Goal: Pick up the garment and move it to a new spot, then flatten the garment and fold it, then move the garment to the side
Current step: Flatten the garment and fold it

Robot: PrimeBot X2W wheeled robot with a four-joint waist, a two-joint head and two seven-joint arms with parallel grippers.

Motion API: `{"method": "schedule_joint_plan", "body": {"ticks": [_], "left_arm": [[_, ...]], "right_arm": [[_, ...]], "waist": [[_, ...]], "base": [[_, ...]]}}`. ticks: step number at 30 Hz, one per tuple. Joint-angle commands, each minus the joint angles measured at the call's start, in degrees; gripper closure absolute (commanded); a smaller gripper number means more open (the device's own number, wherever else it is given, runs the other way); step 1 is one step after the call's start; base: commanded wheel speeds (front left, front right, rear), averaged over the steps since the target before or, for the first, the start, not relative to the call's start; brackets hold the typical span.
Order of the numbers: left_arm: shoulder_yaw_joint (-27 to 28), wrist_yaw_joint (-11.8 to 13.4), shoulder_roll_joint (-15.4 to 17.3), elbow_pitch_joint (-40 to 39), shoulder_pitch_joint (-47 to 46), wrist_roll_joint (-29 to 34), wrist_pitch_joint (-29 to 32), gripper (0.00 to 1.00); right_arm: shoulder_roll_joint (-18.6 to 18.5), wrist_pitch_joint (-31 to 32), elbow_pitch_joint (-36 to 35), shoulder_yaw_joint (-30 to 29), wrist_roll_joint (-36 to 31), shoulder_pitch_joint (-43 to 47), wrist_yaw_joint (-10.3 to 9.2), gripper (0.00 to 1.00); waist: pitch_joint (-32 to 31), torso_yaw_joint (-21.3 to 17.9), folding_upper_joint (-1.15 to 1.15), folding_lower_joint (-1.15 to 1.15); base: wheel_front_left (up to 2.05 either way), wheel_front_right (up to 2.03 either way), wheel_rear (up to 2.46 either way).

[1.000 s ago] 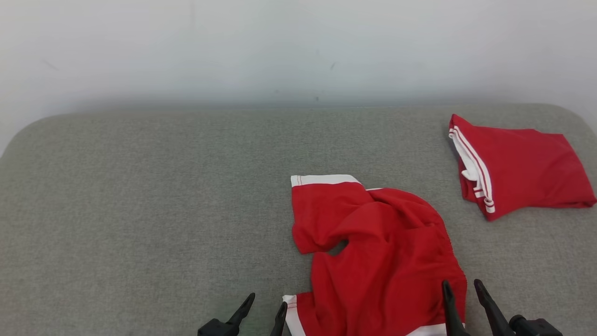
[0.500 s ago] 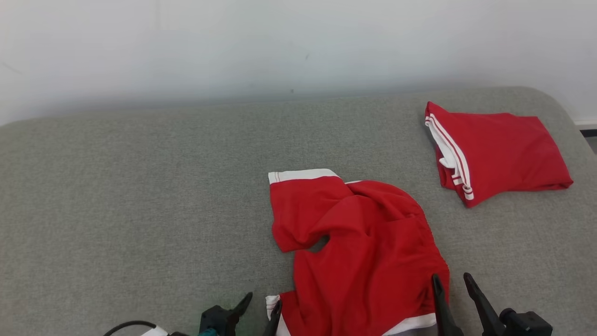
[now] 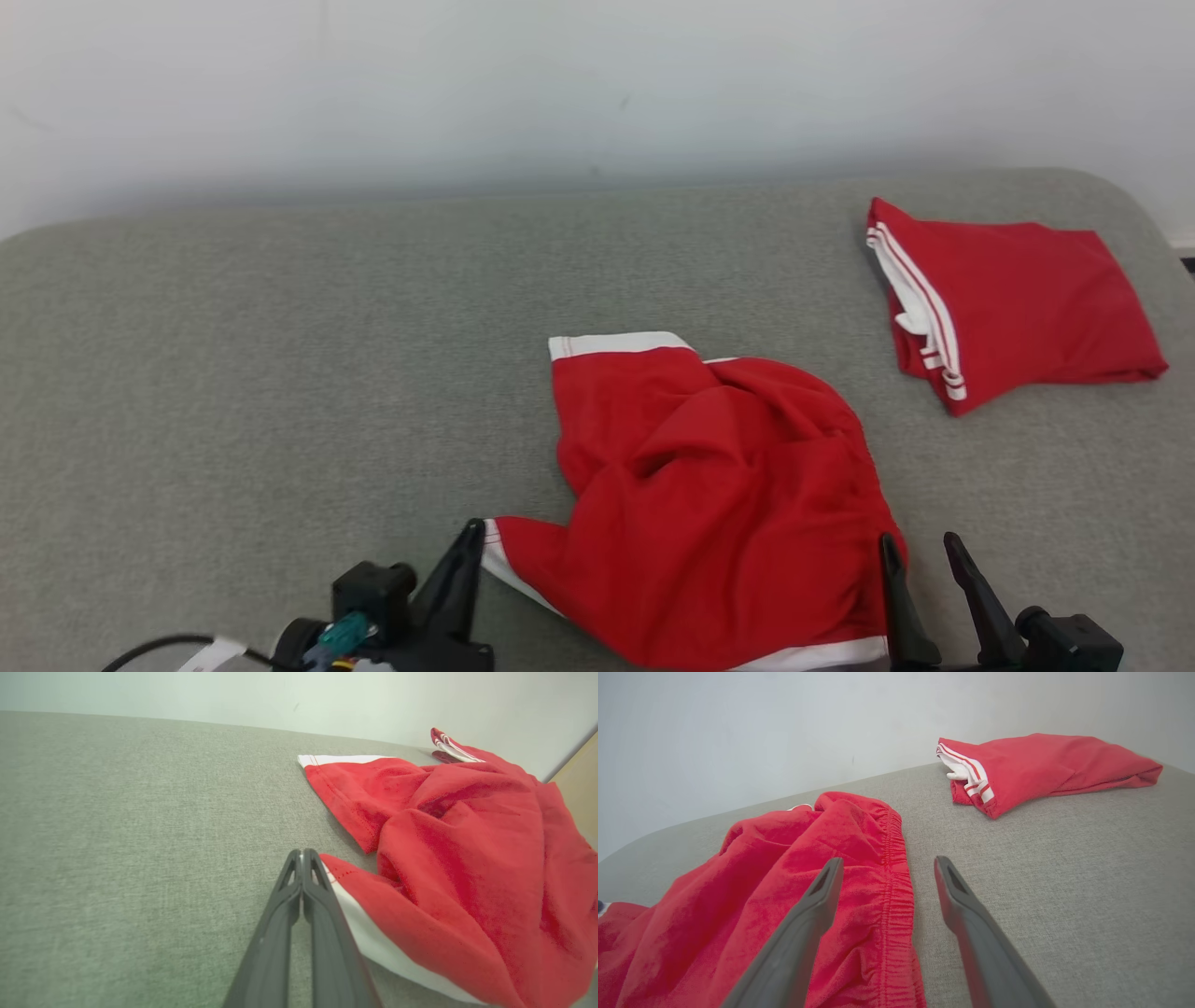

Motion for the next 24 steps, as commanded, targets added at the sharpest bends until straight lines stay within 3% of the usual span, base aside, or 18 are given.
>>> {"method": "schedule_joint_plan", "body": {"ticks": [1, 9, 16, 17, 19, 24], "left_arm": [[1.1, 0.3, 0.6, -1.0, 1.6, 1.0, -0.1, 1.0], [9.7, 1.7, 0.7, -8.6, 9.8, 4.0, -0.1, 1.0], [12.8, 1.1, -0.6, -7.9, 14.7, 4.9, -0.1, 1.0], [13.1, 1.0, -0.7, -8.1, 14.7, 5.3, -0.1, 0.62], [13.9, 0.9, -1.1, -9.2, 14.5, 5.8, -0.1, 0.0], [15.2, 0.7, -1.4, -12.2, 15.3, 7.2, -0.1, 0.0]], "right_arm": [[0.3, -0.1, 0.0, -0.1, -0.3, 0.5, 0.04, 0.0], [0.8, -0.1, 0.2, -0.5, -0.4, 0.0, 0.04, 0.0], [0.0, -0.1, 1.4, 0.7, 0.8, 0.0, 0.04, 0.0], [-0.1, -0.1, 1.7, 1.1, 1.1, 0.1, 0.04, 0.0], [-0.4, -0.1, 2.3, 1.5, 1.7, 0.4, 0.04, 0.0], [-0.9, -0.1, 3.1, 3.0, 2.9, 1.9, 0.04, 0.0]], "waist": [[0.0, 1.6, 0.0, 0.0], [0.5, 5.6, 0.0, 0.0], [0.8, 6.9, 0.0, 0.0], [0.8, 7.0, 0.0, 0.0], [0.6, 7.2, 0.0, 0.0], [-0.4, 7.5, 0.0, 0.0]], "base": [[0.0, 0.0, 0.0], [0.0, 0.0, 0.0], [0.0, 0.0, 0.0], [0.0, 0.0, 0.0], [0.0, 0.0, 0.0], [0.0, 0.0, 0.0]]}}
